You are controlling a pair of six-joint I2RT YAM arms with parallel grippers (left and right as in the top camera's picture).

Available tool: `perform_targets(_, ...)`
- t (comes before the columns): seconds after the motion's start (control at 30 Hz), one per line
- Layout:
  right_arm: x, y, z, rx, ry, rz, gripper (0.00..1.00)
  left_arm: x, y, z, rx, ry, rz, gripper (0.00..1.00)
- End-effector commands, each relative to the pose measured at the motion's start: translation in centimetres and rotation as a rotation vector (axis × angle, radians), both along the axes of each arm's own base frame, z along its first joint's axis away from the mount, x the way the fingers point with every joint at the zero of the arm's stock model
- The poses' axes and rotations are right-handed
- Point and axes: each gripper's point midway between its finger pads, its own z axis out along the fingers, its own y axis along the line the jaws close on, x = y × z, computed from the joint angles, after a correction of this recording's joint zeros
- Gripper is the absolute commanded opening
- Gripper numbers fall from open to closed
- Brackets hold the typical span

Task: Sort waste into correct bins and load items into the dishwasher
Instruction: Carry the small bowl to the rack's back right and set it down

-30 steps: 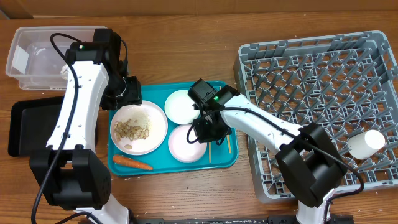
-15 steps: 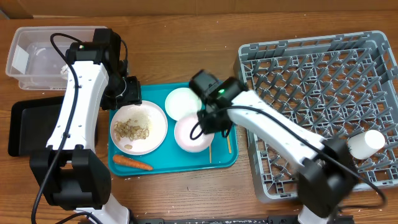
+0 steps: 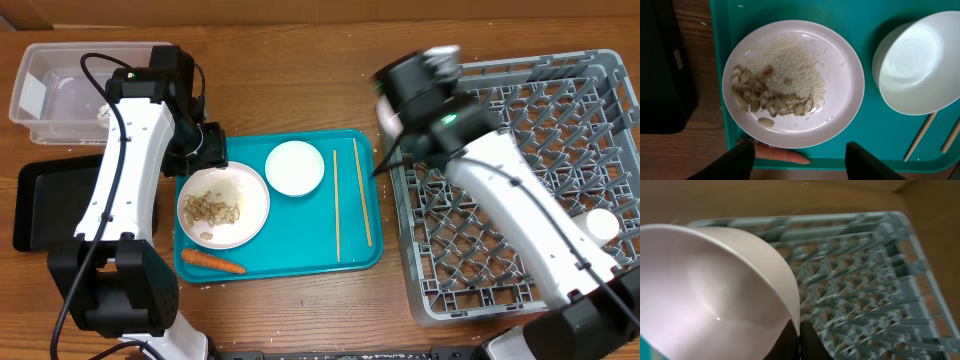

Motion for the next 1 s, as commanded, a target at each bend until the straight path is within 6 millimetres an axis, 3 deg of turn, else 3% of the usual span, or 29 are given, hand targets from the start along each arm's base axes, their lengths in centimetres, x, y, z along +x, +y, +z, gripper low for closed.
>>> perform_targets(0.0, 1.8, -6.5, 2.5, -0.078, -0.078, -0.129, 0.04, 0.3, 0.1, 1.4, 0.004, -0.047, 0.031, 0.61)
perform_targets(0.13, 4.2, -14.3, 4.8, -0.140, -0.159, -0.219, 0.04, 0.6, 0.1, 1.4, 0.003, -0.063, 0.031, 0.61)
perform_targets(0.27, 4.6, -20.5, 6.1, -0.212, -0.203, -0.317, 0.04, 0.9, 0.1, 1.4, 0.003, -0.072, 0.032, 0.61)
perform_targets(0.37, 4.0, -24.9, 5.7, -0.286, -0.180, -0.421, 0.04, 0.9, 0.1, 1.4, 0.003, -0.072, 0.047, 0.61)
perform_targets(0.5, 2.3, -30.3, 2.9, -0.395, -0.080, -0.595, 0.04, 0.9, 0.1, 1.5, 0.001, -0.073, 0.073, 0.61)
perform_targets(0.6, 1.9, -31.9, 1.1, -0.395, -0.066, -0.663, 0.04, 1.0, 0.1, 1.5, 0.000, -0.074, 0.083, 0.61)
perform_targets(0.73, 2.3, -32.2, -1.0, -0.386, -0.039, -0.676, 0.04, 0.9, -0.1, 1.5, -0.008, -0.072, 0.082, 0.61)
perform_targets(0.97, 2.7, -30.6, -5.7, -0.344, 0.066, -0.649, 0.04, 0.9, -0.1, 1.5, -0.008, -0.073, 0.082, 0.61)
